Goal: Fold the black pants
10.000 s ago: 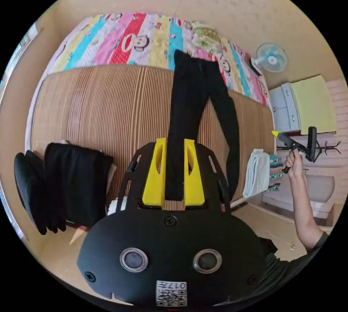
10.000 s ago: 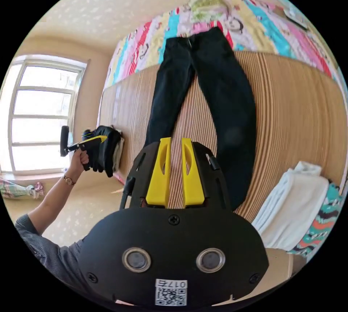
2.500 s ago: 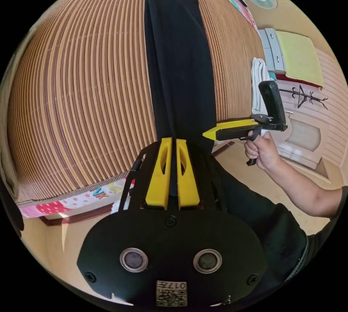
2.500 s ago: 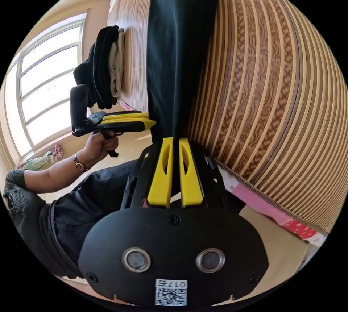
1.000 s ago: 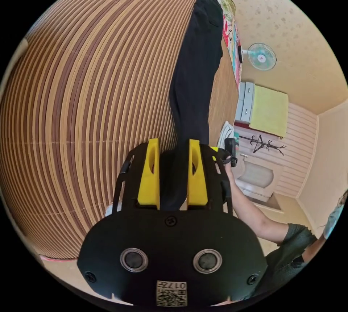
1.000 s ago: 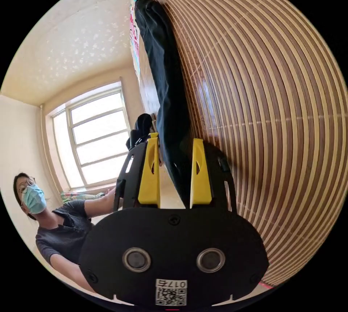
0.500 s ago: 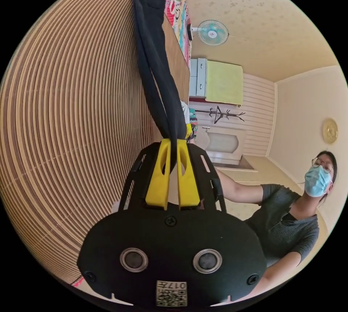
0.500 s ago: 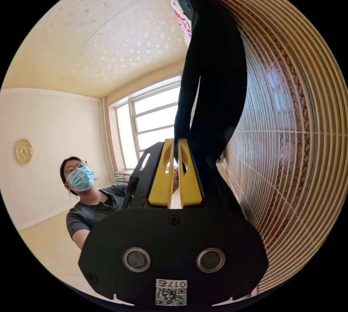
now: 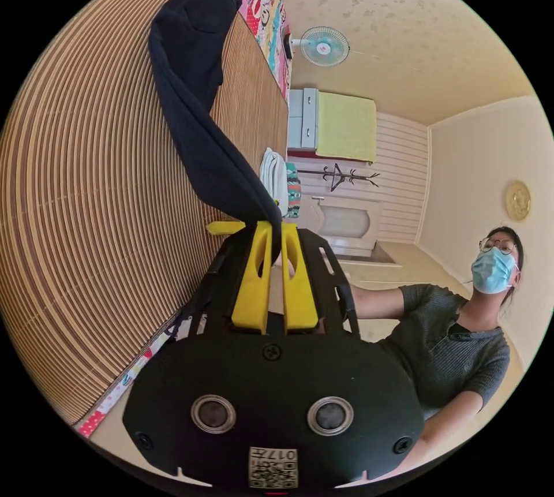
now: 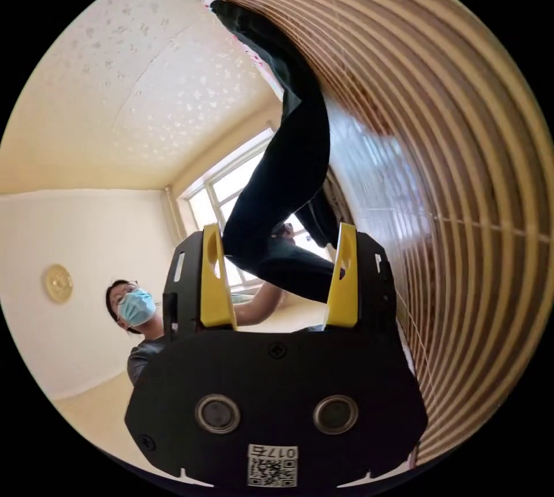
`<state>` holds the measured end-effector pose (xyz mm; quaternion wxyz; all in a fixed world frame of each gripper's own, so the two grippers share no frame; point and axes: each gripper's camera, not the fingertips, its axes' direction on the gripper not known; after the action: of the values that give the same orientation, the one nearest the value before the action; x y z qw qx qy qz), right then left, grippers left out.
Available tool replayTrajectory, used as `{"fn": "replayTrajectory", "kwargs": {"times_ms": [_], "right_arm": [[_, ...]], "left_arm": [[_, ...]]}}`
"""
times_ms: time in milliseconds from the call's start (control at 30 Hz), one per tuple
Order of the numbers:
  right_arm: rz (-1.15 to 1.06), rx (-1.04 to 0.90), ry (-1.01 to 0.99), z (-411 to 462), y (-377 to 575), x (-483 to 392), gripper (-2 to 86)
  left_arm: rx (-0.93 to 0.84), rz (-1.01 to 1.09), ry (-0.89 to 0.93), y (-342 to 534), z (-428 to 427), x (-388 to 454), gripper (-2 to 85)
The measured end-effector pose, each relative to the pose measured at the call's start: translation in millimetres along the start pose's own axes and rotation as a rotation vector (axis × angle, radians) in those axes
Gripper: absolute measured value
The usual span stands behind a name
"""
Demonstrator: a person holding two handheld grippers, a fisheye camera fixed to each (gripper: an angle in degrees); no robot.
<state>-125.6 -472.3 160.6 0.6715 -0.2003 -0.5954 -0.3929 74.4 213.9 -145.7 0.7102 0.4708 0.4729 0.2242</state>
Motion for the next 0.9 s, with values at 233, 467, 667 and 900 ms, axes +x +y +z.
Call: {"fn": "replayTrajectory", "kwargs": {"times_ms": [233,467,667,900], "right_arm": [[-0.181,-0.077,-0.15,42.8,15.1,-35.6,12.1],[-0.413,-0.21,0.276,112.9,67.1,-146.9,3.9],[-0.613,-0.366,0.297,175.3,99.4,-201.4,2.9],[-0.809,-0.463,0.393,247.9,166.6,-271.5,2.4]], "left_arm": [[-0.107,0.059,-0.063,24.2,23.3,14.5,1.1],[-0.146,0.383,-0.104,56.6,40.1,107.8,5.1],[0.007,0.364,0.393,61.9,34.0,111.3,13.3],[0.142,0.478,0.171,100.1,51.3,215.7,3.9]]}}
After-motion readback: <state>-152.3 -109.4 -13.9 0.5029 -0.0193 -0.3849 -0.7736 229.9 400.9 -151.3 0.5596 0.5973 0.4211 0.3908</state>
